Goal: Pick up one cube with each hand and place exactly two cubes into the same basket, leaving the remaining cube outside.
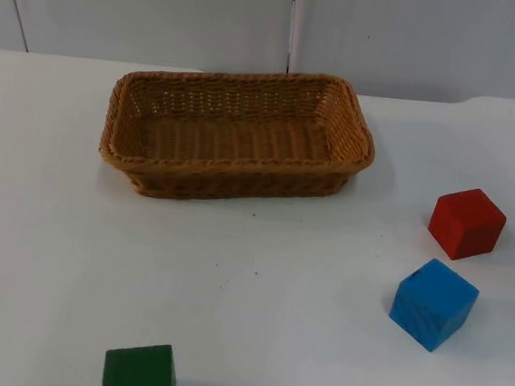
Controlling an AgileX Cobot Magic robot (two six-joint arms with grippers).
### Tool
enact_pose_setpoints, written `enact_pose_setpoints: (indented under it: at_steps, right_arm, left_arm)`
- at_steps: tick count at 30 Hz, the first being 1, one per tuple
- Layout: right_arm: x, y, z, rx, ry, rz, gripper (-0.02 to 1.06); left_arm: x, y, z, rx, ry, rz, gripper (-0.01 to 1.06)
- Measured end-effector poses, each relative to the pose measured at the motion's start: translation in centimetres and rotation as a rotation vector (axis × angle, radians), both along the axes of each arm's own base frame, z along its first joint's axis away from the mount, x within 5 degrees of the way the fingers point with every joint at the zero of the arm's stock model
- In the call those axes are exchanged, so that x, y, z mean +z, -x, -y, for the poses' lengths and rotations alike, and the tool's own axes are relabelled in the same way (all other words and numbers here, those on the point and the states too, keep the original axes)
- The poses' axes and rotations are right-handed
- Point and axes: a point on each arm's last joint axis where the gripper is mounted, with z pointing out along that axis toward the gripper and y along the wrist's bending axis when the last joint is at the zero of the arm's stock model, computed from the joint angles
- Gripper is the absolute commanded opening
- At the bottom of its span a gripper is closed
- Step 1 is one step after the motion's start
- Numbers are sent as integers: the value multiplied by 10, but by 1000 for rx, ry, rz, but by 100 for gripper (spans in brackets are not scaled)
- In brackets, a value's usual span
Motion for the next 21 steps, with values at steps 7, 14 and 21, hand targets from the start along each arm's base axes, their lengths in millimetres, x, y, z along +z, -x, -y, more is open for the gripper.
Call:
enact_pose_setpoints:
  at_steps: [7, 14, 21]
  right_arm:
    - [-32, -19, -34, 134, 36, -68, 105]
    - [-54, -27, -62, 234, 78, -72, 105]
    - [-73, -39, -77, 279, 114, -89, 105]
  left_arm:
    - [-9, -14, 7, -61, 60, -63, 105]
    - [-16, -21, 9, -84, 76, -100, 105]
    - [-16, -23, 9, -82, 76, -90, 105]
